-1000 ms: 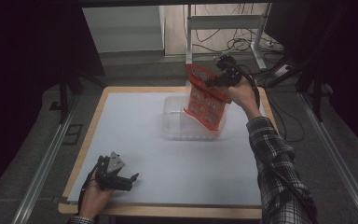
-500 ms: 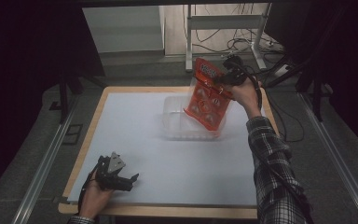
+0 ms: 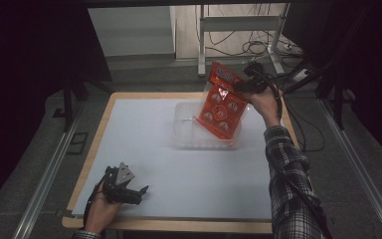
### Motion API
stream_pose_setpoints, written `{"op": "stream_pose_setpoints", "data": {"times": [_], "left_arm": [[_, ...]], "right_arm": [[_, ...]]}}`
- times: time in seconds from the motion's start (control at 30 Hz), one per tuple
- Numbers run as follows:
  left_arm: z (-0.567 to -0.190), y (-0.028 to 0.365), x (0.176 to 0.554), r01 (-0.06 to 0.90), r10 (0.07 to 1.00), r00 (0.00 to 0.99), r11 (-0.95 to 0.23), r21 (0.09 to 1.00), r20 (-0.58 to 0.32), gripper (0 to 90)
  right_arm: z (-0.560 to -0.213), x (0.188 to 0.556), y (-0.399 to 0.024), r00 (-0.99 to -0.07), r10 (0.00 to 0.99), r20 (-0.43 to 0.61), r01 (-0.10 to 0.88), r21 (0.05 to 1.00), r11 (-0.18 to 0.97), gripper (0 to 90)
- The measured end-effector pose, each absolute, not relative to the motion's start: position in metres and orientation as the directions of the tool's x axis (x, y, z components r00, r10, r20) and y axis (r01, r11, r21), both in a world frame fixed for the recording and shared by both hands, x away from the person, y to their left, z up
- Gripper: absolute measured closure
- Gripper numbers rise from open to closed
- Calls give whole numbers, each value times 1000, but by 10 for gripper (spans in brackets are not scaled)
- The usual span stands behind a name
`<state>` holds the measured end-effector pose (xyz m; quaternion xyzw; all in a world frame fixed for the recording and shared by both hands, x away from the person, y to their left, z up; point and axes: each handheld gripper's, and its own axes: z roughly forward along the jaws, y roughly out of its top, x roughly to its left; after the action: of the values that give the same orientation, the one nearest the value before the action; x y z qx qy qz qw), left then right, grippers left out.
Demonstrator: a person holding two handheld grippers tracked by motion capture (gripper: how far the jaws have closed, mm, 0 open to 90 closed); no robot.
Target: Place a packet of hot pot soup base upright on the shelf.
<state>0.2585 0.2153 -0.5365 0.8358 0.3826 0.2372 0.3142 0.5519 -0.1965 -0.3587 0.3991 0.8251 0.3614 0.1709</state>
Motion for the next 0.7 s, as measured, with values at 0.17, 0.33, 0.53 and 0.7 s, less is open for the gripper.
{"op": "stream_pose_setpoints", "data": {"times": [0.17,0.33,0.53,0.7], "left_arm": [[-537,215,258,491,787,596,-514,704,159,6],[-537,214,258,490,789,594,-511,706,159,6],[-536,214,258,493,793,591,-499,712,146,5],[-534,216,258,495,793,597,-486,720,125,5]], "right_arm": [[-357,552,-197,-611,791,-5,532,737,416,599],[-356,550,-197,-614,790,-5,530,738,417,505],[-353,548,-198,-621,784,-2,514,754,409,383],[-350,545,-197,-628,779,-10,504,756,416,316]]}}
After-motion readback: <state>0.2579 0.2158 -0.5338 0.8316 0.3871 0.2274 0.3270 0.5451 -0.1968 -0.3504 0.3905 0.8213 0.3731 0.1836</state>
